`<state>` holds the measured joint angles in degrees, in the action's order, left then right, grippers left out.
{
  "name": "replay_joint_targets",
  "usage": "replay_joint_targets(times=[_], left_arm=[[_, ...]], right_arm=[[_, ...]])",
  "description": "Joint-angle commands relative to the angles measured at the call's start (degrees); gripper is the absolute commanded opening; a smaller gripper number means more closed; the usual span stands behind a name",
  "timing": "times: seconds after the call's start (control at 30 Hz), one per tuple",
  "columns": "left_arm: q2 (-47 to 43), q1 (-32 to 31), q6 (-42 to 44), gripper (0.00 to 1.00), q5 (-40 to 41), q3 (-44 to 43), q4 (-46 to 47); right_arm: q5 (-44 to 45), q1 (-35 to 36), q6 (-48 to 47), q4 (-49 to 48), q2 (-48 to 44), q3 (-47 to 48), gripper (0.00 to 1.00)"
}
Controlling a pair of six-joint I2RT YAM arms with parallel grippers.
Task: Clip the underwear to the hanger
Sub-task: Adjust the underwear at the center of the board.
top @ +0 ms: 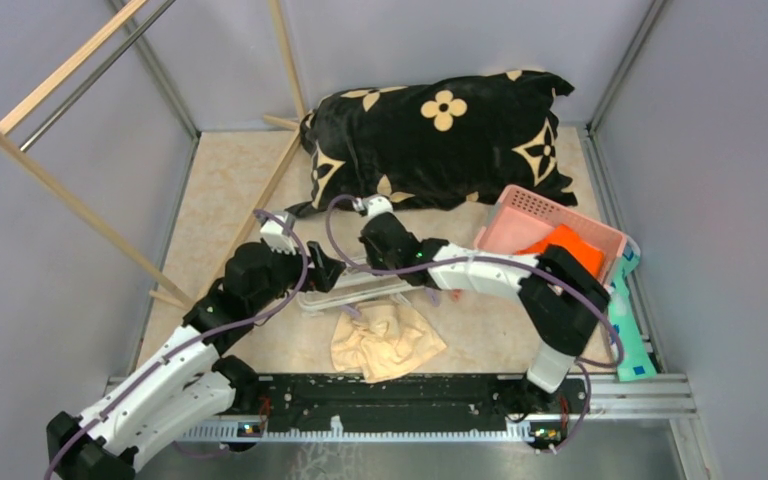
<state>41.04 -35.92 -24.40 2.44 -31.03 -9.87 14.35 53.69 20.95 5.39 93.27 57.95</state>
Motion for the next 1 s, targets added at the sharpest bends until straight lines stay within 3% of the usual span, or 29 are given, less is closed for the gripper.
replay_joint_targets(times=[0.0, 0.07, 0.17, 0.23, 0.3, 0.63, 0.8, 0.97], left_arm=[[-0.8, -0.3, 0.7, 1.0, 1.0, -2.1, -1.9], [-1.1, -0.3, 0.8, 1.0, 1.3, -2.3, -2.4], [-1.1, -0.3, 0.9, 1.0, 2.2, -2.8, -3.2], [-0.9, -0.3, 1.1, 1.0, 3.1, -3.3, -3.8], [-0.4, -0.3, 1.2, 1.0, 3.7, -3.7, -4.3], [7.6, -0.3, -6.3, 1.0, 6.3, -4.9, -7.4], [10.9, -0.3, -6.4, 1.0, 3.7, -4.7, -7.6], [15.6, -0.3, -3.7, 1.0, 2.4, -5.6, -3.4]], right_arm=[[-5.2, -0.5, -3.4, -5.1, 7.8, 11.8, 0.05], [-6.5, -0.5, -3.9, -4.8, 10.5, 15.3, 0.12], [-8.1, -0.5, -5.7, -4.3, 11.9, 18.1, 0.36], [-7.9, -0.6, -7.3, -5.0, 8.7, 16.0, 0.48], [-8.0, -1.1, -8.9, -4.4, 4.1, 13.3, 0.54], [-6.7, -4.4, -2.0, 11.9, -26.6, -7.3, 0.55], [-8.9, -4.7, 6.2, 15.5, -34.7, -18.7, 0.54], [-13.9, -4.7, 10.7, 12.5, -36.1, -25.8, 0.54]])
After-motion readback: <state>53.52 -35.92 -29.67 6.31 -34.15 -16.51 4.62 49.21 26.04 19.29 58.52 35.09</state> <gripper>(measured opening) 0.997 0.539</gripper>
